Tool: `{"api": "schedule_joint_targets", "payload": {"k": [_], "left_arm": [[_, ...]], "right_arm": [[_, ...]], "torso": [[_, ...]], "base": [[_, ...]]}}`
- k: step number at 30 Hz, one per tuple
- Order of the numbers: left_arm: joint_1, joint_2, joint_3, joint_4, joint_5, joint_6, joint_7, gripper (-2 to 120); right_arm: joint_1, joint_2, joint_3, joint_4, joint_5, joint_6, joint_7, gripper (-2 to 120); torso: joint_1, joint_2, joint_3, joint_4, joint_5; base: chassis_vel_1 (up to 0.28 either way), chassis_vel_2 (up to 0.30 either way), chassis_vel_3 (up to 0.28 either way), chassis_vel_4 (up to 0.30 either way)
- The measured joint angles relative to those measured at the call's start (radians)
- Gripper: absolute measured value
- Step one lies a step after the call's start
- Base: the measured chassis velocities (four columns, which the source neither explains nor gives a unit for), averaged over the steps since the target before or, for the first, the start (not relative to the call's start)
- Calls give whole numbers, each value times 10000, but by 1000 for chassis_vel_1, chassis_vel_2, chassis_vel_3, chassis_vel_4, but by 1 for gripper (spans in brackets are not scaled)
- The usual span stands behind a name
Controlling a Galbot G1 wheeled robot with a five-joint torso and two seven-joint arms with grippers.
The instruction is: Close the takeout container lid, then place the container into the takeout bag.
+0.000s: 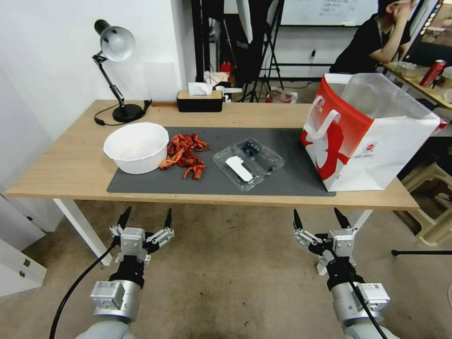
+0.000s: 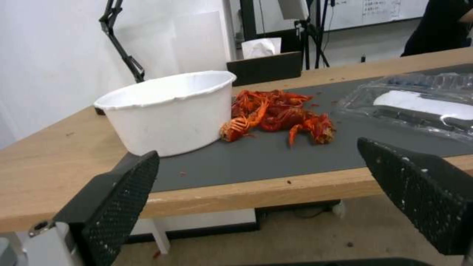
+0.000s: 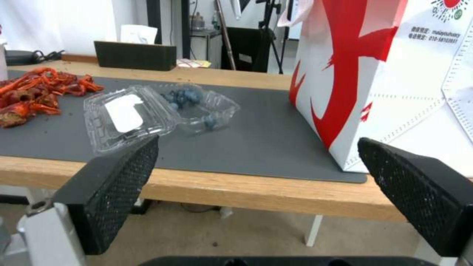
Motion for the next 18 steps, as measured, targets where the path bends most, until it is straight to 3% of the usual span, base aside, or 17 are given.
{"api": "schedule_joint_targets", "payload": {"k": [15, 18], "left_arm": [[8, 34, 70, -83, -67, 84, -12, 100], [154, 500, 975, -1265, -789, 1059, -276, 100]], "right_arm": [[0, -14, 7, 19, 7, -41, -67, 100], [1, -244, 293, 389, 233, -659, -1040, 100]], "torso": [[0, 0, 0, 0, 0], [0, 0, 0, -1, 1]], "base": [[0, 0, 0, 0], [0, 0, 0, 0]]}}
